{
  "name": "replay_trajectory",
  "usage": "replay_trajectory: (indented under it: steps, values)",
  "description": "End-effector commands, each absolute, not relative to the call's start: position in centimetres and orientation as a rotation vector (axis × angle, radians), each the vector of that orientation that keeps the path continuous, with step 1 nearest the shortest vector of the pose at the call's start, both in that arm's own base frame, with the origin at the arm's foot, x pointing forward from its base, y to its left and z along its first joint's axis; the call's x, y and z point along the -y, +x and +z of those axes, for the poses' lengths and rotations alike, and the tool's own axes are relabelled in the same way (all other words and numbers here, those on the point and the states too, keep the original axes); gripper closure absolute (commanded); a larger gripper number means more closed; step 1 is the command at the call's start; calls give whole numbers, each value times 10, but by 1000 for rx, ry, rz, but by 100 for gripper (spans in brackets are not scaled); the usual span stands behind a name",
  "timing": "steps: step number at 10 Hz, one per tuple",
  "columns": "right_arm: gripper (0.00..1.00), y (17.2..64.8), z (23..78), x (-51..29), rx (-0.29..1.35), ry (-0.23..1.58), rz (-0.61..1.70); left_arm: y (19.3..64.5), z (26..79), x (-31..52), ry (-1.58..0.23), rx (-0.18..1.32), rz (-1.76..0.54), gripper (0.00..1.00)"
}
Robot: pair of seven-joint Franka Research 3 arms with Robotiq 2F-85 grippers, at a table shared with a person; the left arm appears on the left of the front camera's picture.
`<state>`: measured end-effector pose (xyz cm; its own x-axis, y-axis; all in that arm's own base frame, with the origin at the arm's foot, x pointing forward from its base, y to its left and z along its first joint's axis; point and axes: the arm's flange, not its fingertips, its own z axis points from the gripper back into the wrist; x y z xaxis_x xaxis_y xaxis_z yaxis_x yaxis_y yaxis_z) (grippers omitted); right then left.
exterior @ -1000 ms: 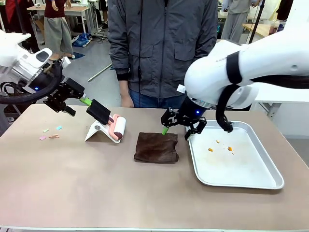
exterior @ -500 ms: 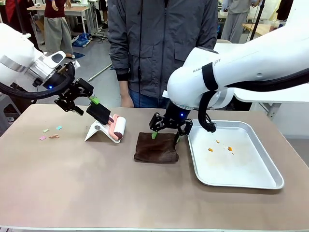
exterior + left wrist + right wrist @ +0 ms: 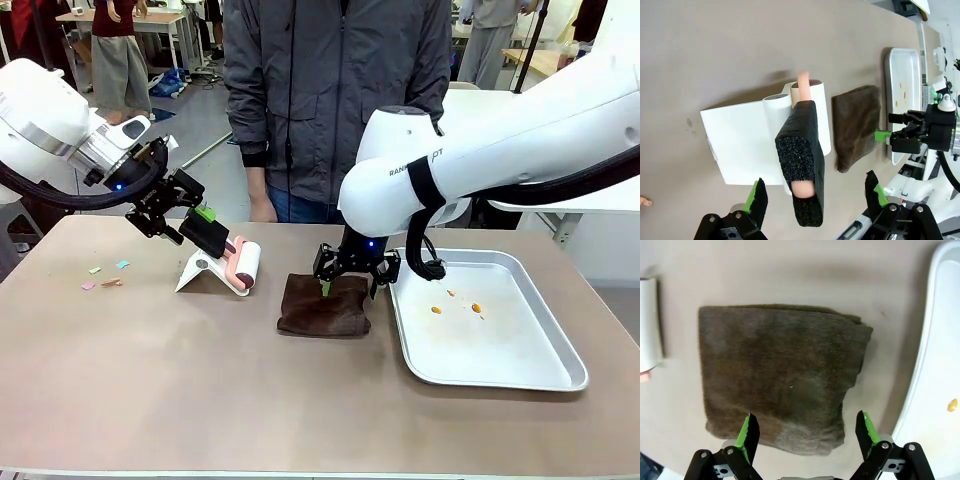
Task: Clean the surface of the table.
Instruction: Hold the Lint Roller with your left hand and the towel with your right hand.
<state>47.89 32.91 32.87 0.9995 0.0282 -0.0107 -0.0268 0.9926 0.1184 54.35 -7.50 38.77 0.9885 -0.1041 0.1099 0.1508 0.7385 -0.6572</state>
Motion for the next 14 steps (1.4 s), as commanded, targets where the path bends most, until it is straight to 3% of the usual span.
replay_trajectory:
  steps: [1,8,9,10,11,12,13,14]
  values:
    - [0,488,323,-347,-24,39,-13,548,389,79,-738,54,-123,0]
    - [0,490,313,-349,-42,-37,-77,552,377,77,-753,27,-102,0]
    - [0,490,312,-348,-45,-37,-80,552,376,77,-756,30,-106,48]
    - [32,490,311,-348,-54,-35,-73,552,376,77,-755,35,-110,59]
    - [57,490,309,-347,-81,-22,-85,551,376,76,-748,65,-114,100]
    - [89,489,309,-348,-88,-8,-89,550,377,76,-751,74,-117,100]
    - [64,489,308,-349,-93,5,-90,550,377,77,-747,86,-112,100]
    - [100,489,308,-349,-100,11,-86,550,377,77,-748,92,-109,87]
